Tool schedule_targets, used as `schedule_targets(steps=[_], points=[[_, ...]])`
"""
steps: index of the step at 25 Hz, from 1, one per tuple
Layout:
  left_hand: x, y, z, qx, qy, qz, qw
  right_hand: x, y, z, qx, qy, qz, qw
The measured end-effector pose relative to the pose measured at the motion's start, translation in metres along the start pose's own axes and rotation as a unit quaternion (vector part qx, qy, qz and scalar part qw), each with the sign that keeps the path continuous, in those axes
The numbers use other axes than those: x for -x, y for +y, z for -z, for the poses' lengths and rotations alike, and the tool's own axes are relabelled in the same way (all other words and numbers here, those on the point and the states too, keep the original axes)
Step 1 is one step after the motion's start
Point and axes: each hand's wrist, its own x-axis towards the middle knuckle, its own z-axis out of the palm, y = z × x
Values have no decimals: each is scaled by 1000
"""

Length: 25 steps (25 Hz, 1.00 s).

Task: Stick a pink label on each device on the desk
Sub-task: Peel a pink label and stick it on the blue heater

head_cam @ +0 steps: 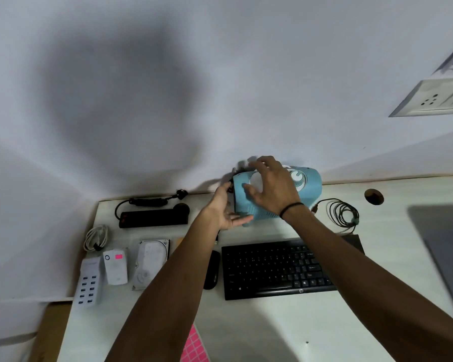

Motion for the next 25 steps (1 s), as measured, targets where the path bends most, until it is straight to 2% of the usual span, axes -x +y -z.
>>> schedule_targets(steps=[2,6,12,14,17,18,19,21,24,25], points=[[11,-15,6,-18,3,-27,999,11,-14,3,14,-4,2,1000],[42,-50,27,-15,-15,-93,995,51,-49,2,-52,-9,-3,999],[75,-141,110,-1,37,-86,996,150,-115,-60,-168,-176,-82,967],[80,-175,150,-14,85,-72,994,181,-134,-89,-185,-263,-128,938],[86,-226,204,-66,177,-42,981,224,-149,-131,-190,-449,-248,837],[88,-241,219,-74,194,-32,978,237,-152,-142,-179,-482,-281,810],[89,-254,232,-77,203,-21,976,247,-154,-150,-176,-497,-308,791],[88,-275,251,-72,208,5,976,260,-163,-161,-167,-499,-341,779],[81,-291,257,-54,192,18,980,271,-172,-172,-148,-464,-379,787],[80,-292,256,-50,183,16,982,273,-176,-175,-160,-453,-401,780]])
